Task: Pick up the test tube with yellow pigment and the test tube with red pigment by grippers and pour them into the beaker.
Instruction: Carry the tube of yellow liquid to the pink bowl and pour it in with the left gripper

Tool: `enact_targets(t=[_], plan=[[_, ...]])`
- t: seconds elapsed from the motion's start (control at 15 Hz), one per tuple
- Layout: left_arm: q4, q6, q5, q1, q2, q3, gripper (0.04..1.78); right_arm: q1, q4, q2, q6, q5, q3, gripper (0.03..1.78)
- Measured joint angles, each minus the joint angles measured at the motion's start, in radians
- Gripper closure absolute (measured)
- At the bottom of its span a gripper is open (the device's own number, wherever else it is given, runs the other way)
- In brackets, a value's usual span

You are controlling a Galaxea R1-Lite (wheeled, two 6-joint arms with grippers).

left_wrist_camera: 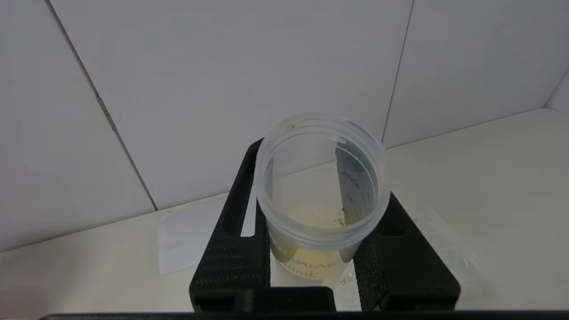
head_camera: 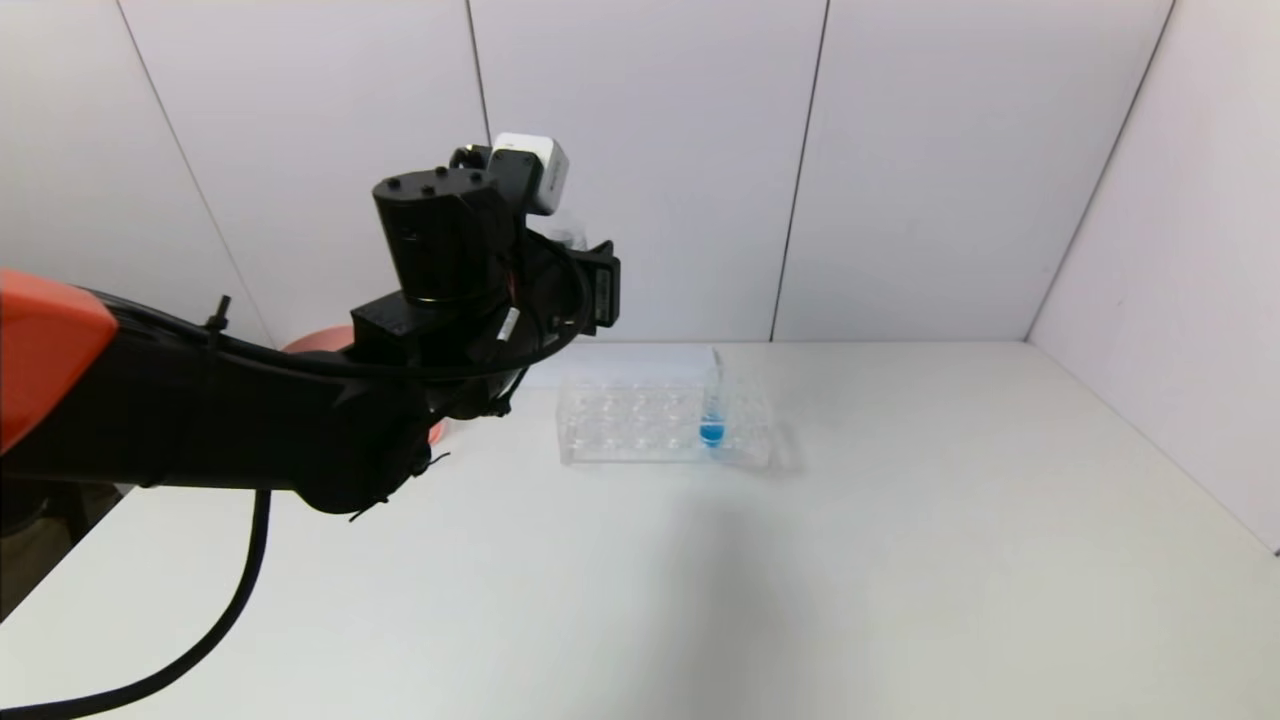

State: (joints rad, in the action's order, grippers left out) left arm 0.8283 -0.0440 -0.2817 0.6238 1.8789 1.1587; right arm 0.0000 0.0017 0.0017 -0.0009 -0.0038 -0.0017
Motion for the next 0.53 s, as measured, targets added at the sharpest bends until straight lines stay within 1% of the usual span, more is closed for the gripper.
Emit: enact_targets(t=[0.2, 0.53], plan=[[-0.038, -0.001, 0.000, -0.047, -0.056, -0.016, 1.30, 0.000, 0.000, 0.000, 0.000, 0.000, 0.000, 0.11], [-0.040, -0.013, 0.009, -0.151, -0.123, -0.062, 1.30, 0.000, 0.000, 0.000, 0.001, 0.000, 0.000, 0.11]])
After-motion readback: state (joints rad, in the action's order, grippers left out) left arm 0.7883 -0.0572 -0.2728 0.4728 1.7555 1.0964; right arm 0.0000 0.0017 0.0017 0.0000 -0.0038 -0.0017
